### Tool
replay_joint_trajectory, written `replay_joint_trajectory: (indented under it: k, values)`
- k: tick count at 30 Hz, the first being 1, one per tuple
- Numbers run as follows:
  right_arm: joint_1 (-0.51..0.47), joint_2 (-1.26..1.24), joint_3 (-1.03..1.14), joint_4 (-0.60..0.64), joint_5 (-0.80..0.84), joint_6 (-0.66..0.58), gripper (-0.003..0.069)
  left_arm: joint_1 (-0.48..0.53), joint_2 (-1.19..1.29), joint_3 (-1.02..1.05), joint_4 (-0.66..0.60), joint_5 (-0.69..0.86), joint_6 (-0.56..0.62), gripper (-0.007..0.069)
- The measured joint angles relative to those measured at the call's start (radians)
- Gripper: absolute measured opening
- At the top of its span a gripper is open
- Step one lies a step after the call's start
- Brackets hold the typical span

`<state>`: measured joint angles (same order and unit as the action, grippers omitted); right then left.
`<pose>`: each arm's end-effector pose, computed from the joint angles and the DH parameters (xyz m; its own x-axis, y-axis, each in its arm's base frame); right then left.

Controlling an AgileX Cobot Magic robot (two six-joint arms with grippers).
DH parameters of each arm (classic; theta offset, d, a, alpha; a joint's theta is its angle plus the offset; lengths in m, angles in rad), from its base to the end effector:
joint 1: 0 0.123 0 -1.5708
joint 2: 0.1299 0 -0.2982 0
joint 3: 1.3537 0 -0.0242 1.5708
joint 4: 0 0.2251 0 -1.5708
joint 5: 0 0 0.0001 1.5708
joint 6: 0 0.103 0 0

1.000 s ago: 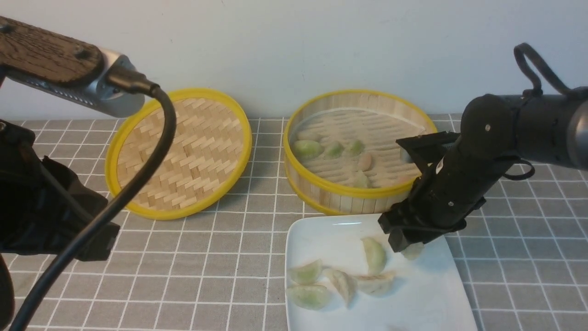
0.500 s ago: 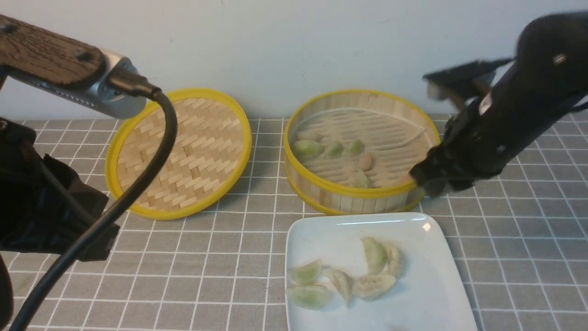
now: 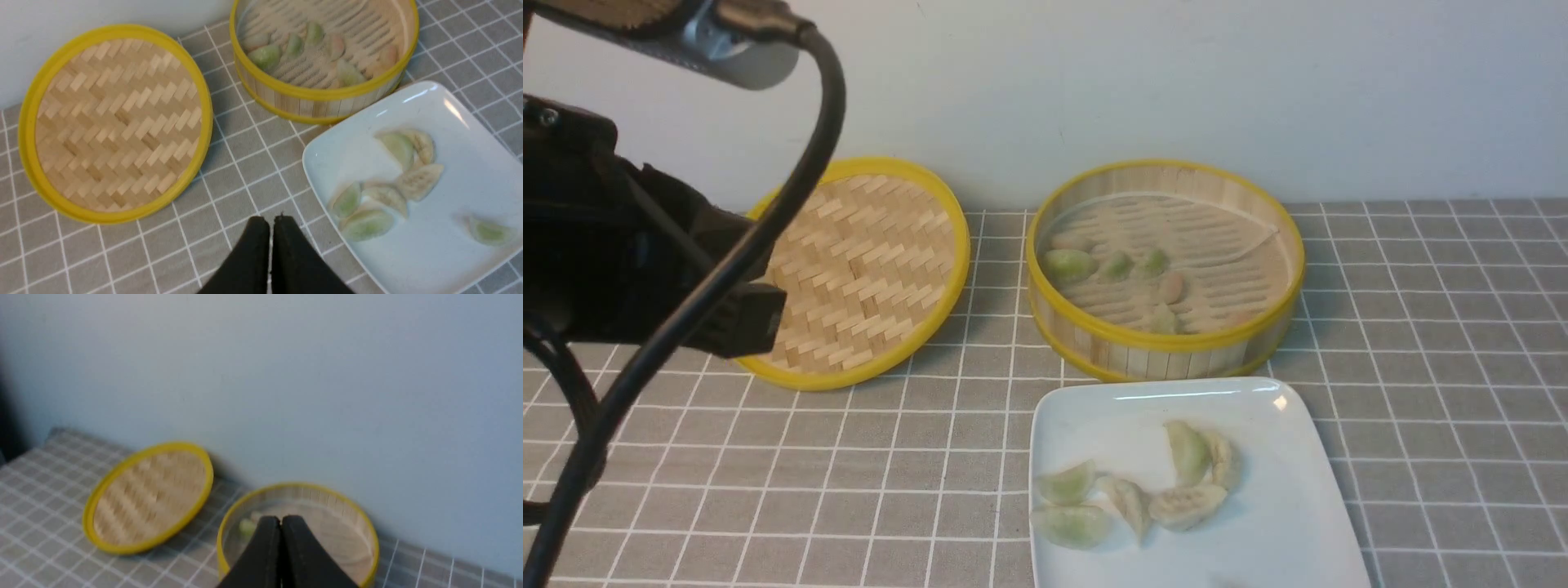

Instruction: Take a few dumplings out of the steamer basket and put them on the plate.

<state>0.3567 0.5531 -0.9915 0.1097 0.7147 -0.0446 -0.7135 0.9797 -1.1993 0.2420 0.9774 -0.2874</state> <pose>0.0463 0.0252 0.4260 -0.1892 -0.0296 -0.9815 -0.4074 0.9118 0.0510 0.1302 -0.0856 0.4194 -0.5347 0.2688 -0.8012 0.4475 0.8943 0.0014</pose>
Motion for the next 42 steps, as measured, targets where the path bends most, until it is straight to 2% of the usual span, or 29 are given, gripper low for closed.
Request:
replay_joint_trajectory:
  k: [5, 10, 16, 23, 29, 35, 42]
  values:
    - [0.0, -0.399, 0.338, -0.001, -0.292, 0.006, -0.0013, 0.0, 0.03, 0.0, 0.0, -0.054, 0.001, -0.0005]
    - [0.0, -0.565, 0.505, -0.001, -0.443, 0.015, -0.0013, 0.0, 0.078, 0.0, 0.001, -0.066, 0.003, -0.0005]
    - [0.0, -0.567, 0.53, -0.001, -0.459, 0.03, -0.0013, -0.001, 0.086, 0.002, 0.003, -0.044, 0.005, -0.0005]
    - [0.0, -0.567, 0.53, -0.001, -0.441, 0.032, -0.0013, -0.001, -0.024, 0.041, 0.048, 0.0, -0.008, -0.0005]
    - [0.0, -0.567, 0.53, -0.001, -0.436, 0.032, -0.0013, -0.001, -0.254, 0.236, 0.07, -0.023, -0.117, -0.0005]
    - [0.0, -0.567, 0.53, -0.001, -0.436, 0.032, -0.0013, -0.001, -0.482, 0.423, 0.066, -0.005, -0.136, -0.0005]
    - [0.0, -0.567, 0.53, -0.001, -0.436, 0.032, -0.0013, -0.001, -0.701, 0.451, 0.029, 0.014, -0.141, -0.0005]
